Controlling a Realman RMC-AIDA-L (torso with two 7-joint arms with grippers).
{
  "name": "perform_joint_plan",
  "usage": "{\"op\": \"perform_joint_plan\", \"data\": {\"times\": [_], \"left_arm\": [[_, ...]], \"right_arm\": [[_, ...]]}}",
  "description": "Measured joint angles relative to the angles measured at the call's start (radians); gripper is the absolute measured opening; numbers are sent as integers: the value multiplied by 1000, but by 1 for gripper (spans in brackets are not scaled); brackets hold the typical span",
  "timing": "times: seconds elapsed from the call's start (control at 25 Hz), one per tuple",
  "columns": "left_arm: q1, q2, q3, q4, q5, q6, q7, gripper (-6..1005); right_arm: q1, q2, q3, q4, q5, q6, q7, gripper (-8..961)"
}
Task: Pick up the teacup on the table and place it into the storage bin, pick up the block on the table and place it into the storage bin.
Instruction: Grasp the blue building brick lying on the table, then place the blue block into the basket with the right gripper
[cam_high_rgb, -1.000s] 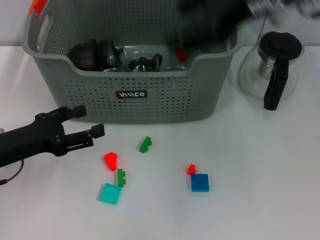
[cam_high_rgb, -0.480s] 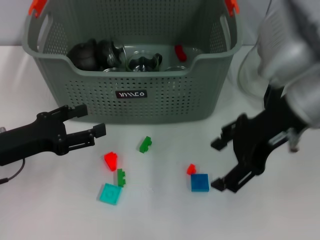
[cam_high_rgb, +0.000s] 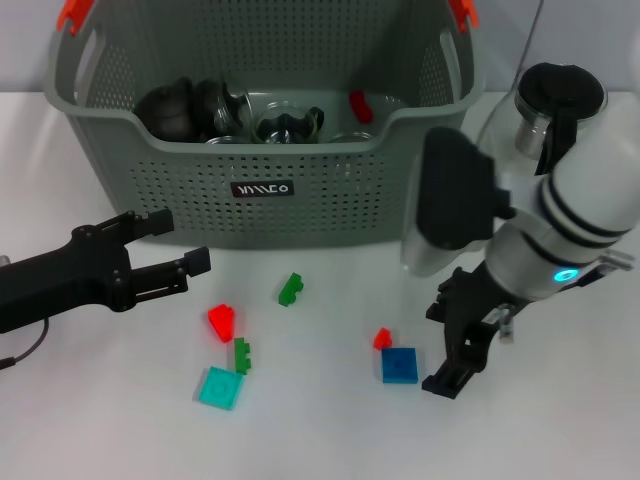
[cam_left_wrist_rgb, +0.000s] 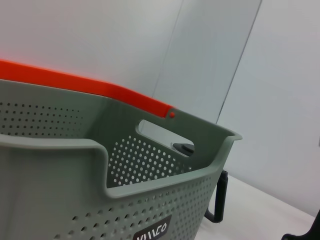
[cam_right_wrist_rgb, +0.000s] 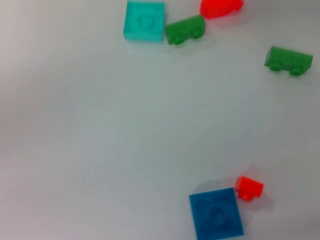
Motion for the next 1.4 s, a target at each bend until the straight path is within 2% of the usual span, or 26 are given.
{"op": "perform_joint_plan", "data": {"times": [0.28,1.0,1.24,1.4], "left_arm": [[2,-1,-2,-5,-1,-5,0,878],[3,-1,-2,-8,-1,-10,2,878],[3,0,-2,-10,-1,-11,3,878],[3,0,-3,-11,-1,-12,3,878]], "right_arm": [[51,7,-94,106,32,111,17,944],[69,9,-199,130,86,178,71,882],[62,3,-197,102,86,169,88,679],[57,2,-191,78,86,143,91,592]]}}
